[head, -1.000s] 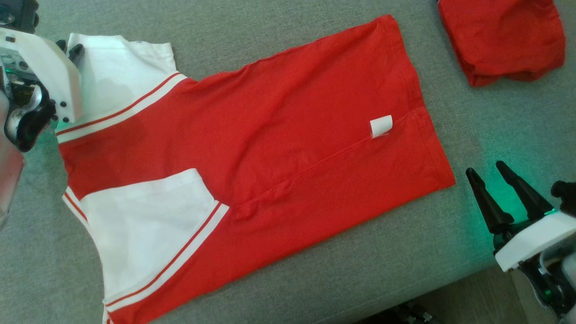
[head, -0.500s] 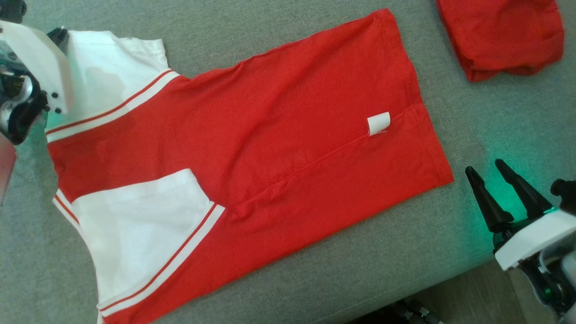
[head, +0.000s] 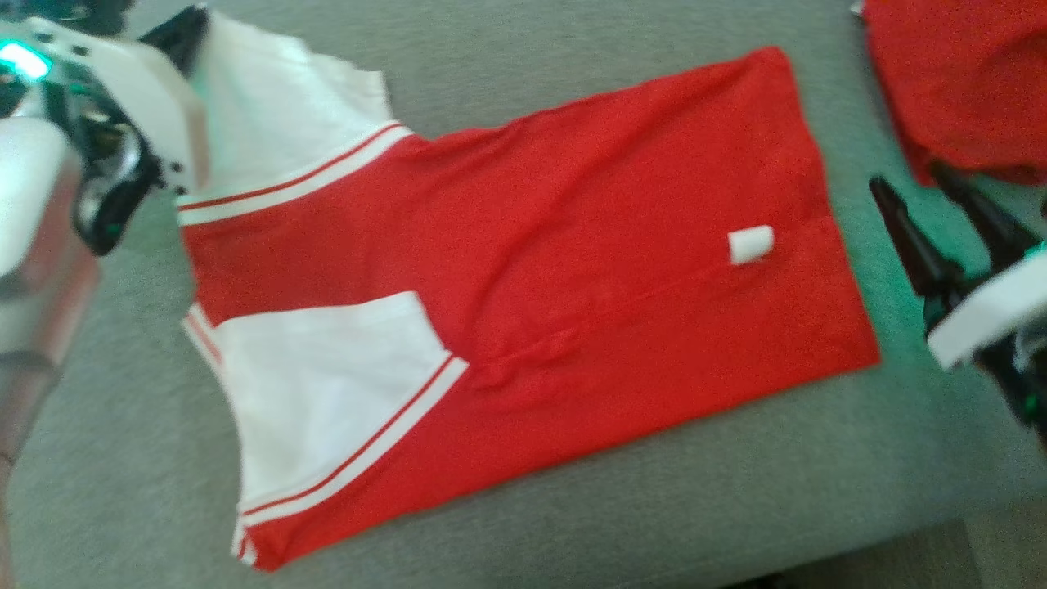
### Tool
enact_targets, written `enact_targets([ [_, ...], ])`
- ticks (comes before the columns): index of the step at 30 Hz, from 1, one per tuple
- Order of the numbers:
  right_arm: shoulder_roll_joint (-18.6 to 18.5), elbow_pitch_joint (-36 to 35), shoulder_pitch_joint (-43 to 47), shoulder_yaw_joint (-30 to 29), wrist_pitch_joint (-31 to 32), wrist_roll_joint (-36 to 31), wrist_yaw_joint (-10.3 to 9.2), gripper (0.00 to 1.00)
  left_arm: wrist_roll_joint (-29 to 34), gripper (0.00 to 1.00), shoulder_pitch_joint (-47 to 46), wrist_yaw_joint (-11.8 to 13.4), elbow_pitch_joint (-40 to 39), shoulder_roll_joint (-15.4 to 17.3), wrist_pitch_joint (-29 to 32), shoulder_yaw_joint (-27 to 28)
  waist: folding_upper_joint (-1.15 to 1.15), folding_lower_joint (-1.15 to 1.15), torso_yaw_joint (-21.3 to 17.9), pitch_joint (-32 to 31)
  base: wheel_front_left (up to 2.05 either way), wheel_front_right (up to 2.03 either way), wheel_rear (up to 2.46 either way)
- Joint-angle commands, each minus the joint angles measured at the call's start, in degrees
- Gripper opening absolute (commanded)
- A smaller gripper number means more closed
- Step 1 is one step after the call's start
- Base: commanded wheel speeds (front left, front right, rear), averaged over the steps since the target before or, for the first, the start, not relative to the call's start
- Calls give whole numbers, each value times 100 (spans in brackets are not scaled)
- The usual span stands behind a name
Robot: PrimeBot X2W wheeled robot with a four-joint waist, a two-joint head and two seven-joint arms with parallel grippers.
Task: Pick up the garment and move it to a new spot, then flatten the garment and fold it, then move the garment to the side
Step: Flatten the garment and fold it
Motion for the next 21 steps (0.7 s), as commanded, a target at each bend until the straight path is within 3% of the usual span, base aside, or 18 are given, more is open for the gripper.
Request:
enact_targets([
  [1, -154, 89, -362, 103, 236, -54, -4, 100, 16, 0, -356, -13, -299, 151, -170, 65, 0, 0, 337, -95, 0, 0, 0],
  [8, 130, 1518, -1844, 592, 789, -364, -4, 100, -458, 0, -515, -14, -902, 87, -617, -263, 0, 0, 857, -6, 0, 0, 0],
  [17, 251, 2738, -2768, 1181, 849, -441, -4, 100, -612, 0, -725, -15, -974, 192, -922, -563, 0, 0, 1126, 59, 0, 0, 0],
  [21, 293, 3151, -3044, 1478, 910, -425, -4, 92, -683, 0, -800, -15, -948, 227, -1022, -691, 0, 0, 1184, 81, 0, 0, 0],
])
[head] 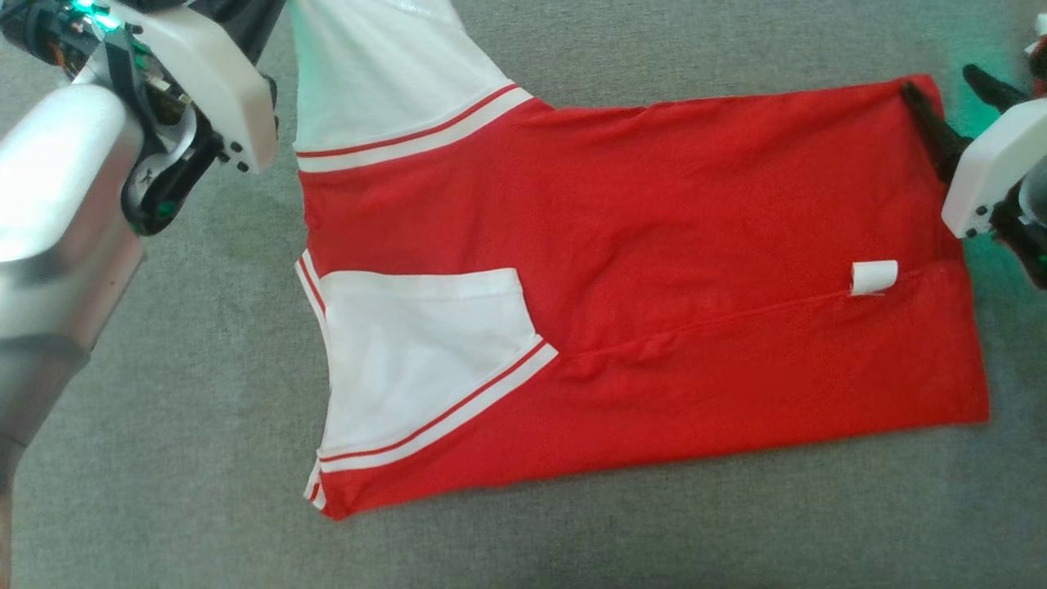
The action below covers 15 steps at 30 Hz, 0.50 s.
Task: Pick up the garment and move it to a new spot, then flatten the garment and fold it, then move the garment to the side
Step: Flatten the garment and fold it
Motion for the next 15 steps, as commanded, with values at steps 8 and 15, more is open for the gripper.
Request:
enact_targets([
  [8, -58, 319, -267, 509, 146, 286, -4, 18, -191, 0, -509, 11, 22, 268, -189, 11, 0, 0, 79, 31, 0, 0, 0],
  [15, -200, 285, -415, 888, -2, 550, -4, 0, -250, 0, -561, 11, 192, 282, -395, -122, 0, 0, 100, -11, 0, 0, 0],
])
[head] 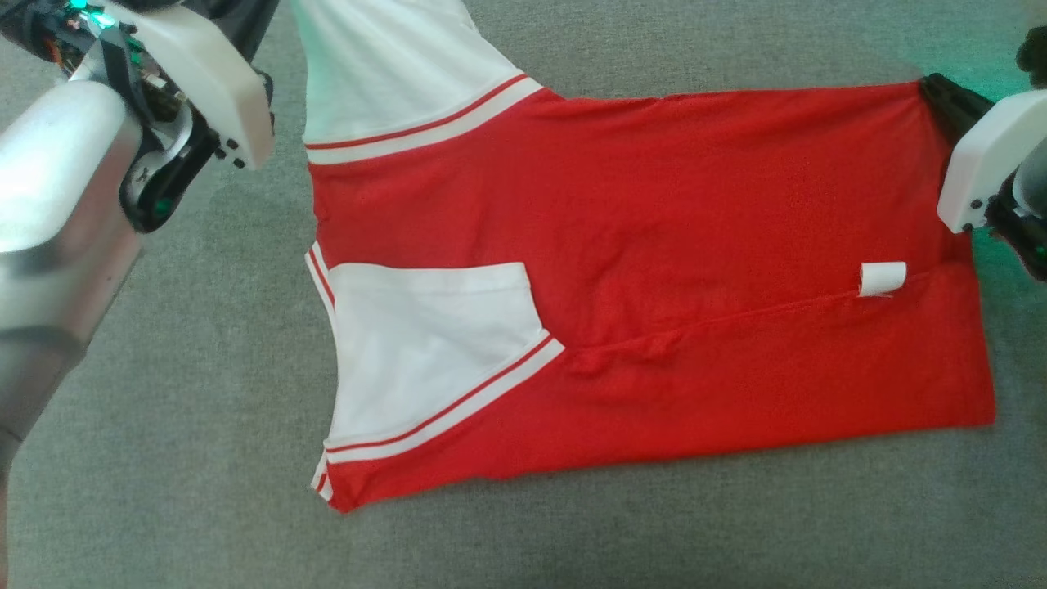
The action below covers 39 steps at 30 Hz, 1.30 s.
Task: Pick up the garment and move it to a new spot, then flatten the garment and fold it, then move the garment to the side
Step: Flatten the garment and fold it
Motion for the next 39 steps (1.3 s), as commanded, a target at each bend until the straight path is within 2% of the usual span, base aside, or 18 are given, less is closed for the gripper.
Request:
enact_targets([
  [1, -168, -73, -29, 92, -104, 71, -4, 0, -20, 0, -393, 11, -23, 284, -115, 205, 0, 0, -1, -16, 0, 0, 0],
  [13, -414, -133, -444, 75, -1257, 524, -4, 0, 185, 0, -685, 11, 291, 226, -1006, 128, 0, 0, 14, -208, 0, 0, 0],
  [19, -519, -278, -178, 210, -1484, 677, -4, 0, -13, 0, -431, 11, 170, 225, -1119, -41, 0, 0, 66, -390, 0, 0, 0],
  [27, -686, -485, 525, 320, -1897, 906, -4, 0, -200, 0, 329, 32, -241, 529, -1339, -254, 0, 0, 184, -660, 0, 0, 0],
  [33, -761, -539, 1029, 208, -2076, 1061, -4, 0, -232, 0, 900, 245, -816, 806, -1421, -355, 0, 0, 277, -764, 0, 0, 0],
  [39, -789, -632, 1503, 35, -2200, 1136, -4, 0, -233, 0, 1531, 663, -1586, 1094, -1465, -476, 0, 0, 324, -865, 0, 0, 0],
])
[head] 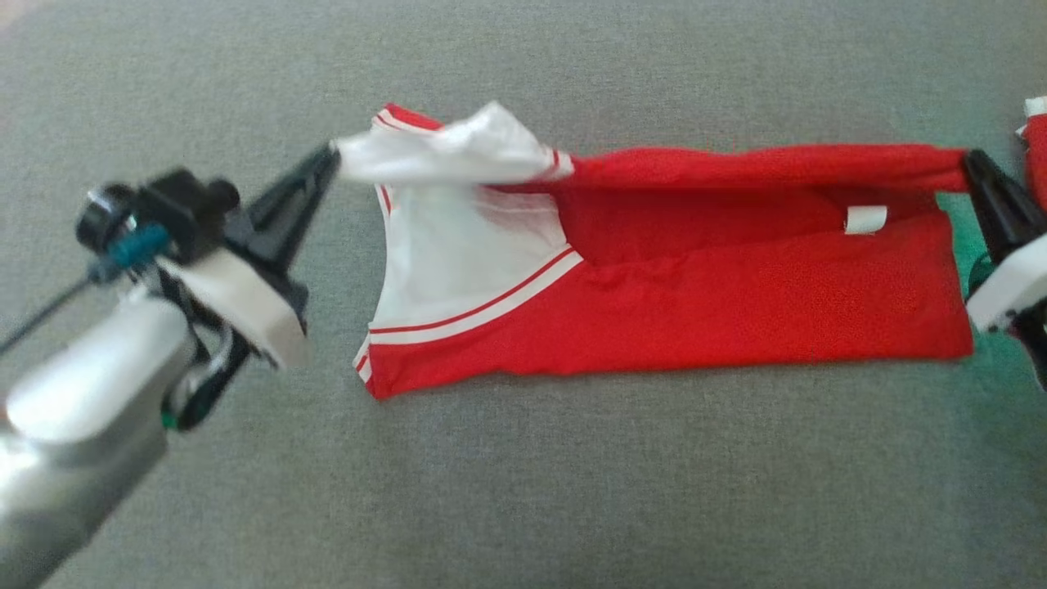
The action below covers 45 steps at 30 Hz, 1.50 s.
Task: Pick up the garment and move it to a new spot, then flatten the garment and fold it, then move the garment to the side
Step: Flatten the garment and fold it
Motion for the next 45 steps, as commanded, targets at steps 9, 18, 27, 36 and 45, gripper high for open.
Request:
enact_targets([
  [9, -255, -323, 926, -442, -191, 35, -4, 0, -7, 0, 676, 603, -1014, 595, -46, 15, -1, 1, 78, -160, 0, 0, 0],
  [18, -221, -784, 1621, -920, -218, -241, -4, 0, -84, 0, 1196, 1020, -1533, 796, -105, -60, -1, 1, 56, -237, 0, 0, 0],
  [27, 24, -895, 1992, -1284, -164, -403, -4, 76, -238, 0, 1658, 1200, -1291, 400, -382, -81, -1, 1, -3, -176, 0, 0, 0],
  [36, 504, -1041, 2656, -2274, -221, -493, -4, 100, -83, 100, 2642, 1891, -1158, -450, -605, 1300, -1, 1, -35, -461, 0, 0, 0],
  [45, 1187, -851, 2942, -3411, -224, -1068, -4, 100, 1877, 100, 4105, 2306, -1708, -1692, -608, 3167, -1, 1, 278, -735, 0, 0, 0],
])
